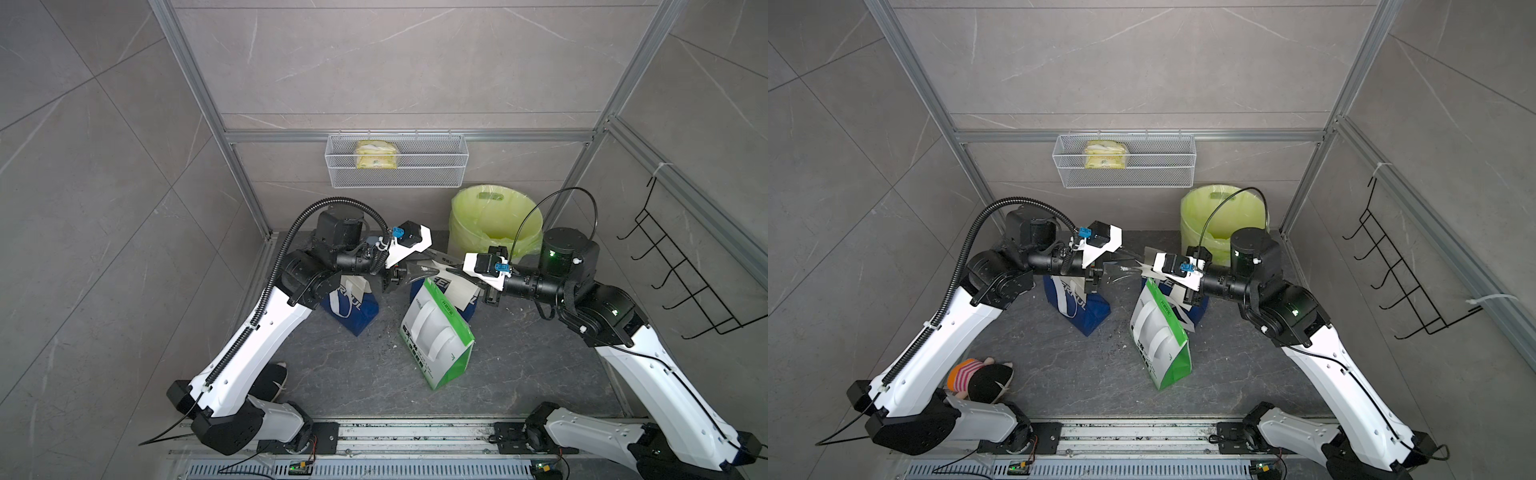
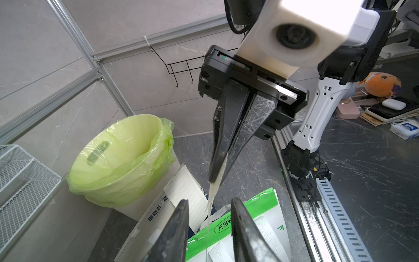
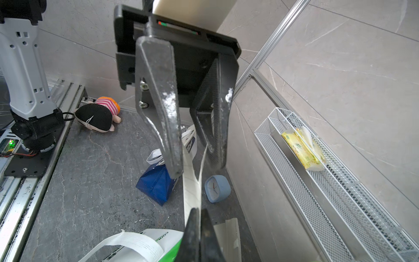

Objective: Shred takeout receipts and throw away
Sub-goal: Shred the takeout receipt.

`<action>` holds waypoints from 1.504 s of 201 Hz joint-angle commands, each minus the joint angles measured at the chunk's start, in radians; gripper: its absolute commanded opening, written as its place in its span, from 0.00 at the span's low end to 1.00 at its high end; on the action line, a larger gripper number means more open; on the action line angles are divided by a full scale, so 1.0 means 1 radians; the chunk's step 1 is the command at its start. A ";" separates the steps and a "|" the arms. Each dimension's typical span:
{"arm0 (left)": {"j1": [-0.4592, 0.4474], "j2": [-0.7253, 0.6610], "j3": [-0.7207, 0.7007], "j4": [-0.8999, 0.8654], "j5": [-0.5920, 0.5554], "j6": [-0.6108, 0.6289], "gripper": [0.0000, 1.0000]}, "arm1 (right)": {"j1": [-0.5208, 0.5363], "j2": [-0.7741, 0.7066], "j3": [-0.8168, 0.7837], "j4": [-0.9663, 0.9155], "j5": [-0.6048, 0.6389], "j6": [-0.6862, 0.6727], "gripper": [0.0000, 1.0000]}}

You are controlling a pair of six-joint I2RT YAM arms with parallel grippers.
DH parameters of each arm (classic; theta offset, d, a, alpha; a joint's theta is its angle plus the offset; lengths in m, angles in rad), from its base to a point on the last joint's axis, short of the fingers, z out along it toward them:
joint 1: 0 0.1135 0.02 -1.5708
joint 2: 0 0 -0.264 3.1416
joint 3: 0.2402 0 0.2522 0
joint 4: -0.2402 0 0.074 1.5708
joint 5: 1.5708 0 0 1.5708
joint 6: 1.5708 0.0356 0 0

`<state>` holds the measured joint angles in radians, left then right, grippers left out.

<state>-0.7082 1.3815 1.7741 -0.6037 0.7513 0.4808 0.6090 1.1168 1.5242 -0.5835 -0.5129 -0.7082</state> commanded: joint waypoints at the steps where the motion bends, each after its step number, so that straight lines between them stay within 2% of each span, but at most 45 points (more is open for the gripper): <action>1: -0.010 0.002 0.022 0.018 0.059 -0.023 0.31 | 0.001 -0.022 0.012 0.016 -0.030 -0.005 0.00; 32: -0.011 0.007 0.021 0.010 0.056 -0.023 0.20 | 0.001 -0.031 0.000 0.045 -0.048 0.008 0.00; 81: -0.013 0.021 0.025 0.008 0.058 -0.040 0.19 | 0.001 -0.043 -0.020 0.069 -0.070 0.019 0.00; 118: -0.013 0.012 0.013 0.069 0.081 -0.078 0.18 | 0.002 -0.045 -0.019 0.050 -0.068 0.009 0.00; 138: -0.013 0.005 -0.003 0.107 0.101 -0.101 0.23 | 0.001 -0.047 -0.019 0.047 -0.064 0.006 0.00; 158: -0.013 0.007 -0.004 0.117 0.116 -0.115 0.23 | 0.001 -0.048 -0.019 0.051 -0.067 0.007 0.00; 194: -0.013 0.008 -0.005 0.119 0.127 -0.125 0.13 | 0.002 -0.047 -0.022 0.055 -0.072 0.009 0.00; 202: -0.013 0.010 -0.005 0.123 0.135 -0.130 0.07 | 0.000 -0.048 -0.025 0.060 -0.070 0.009 0.00; 207: -0.014 0.011 -0.005 0.125 0.141 -0.136 0.00 | 0.001 -0.050 -0.027 0.065 -0.071 0.008 0.00; 221: -0.013 0.014 -0.004 0.128 0.151 -0.153 0.00 | 0.002 -0.066 -0.049 0.101 -0.070 0.001 0.00; 255: -0.002 0.032 -0.012 0.213 0.156 -0.299 0.00 | 0.003 -0.141 -0.157 0.228 -0.054 -0.103 0.00; 287: 0.047 0.100 -0.020 0.415 0.264 -0.576 0.00 | 0.009 -0.192 -0.234 0.301 -0.019 -0.220 0.00; 302: 0.054 0.127 -0.007 0.434 0.267 -0.619 0.00 | 0.012 -0.212 -0.254 0.325 -0.008 -0.250 0.00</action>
<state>-0.7044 1.4700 1.7470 -0.3481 0.9966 0.0570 0.6090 0.9504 1.3060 -0.3054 -0.5125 -0.8623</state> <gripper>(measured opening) 0.048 0.040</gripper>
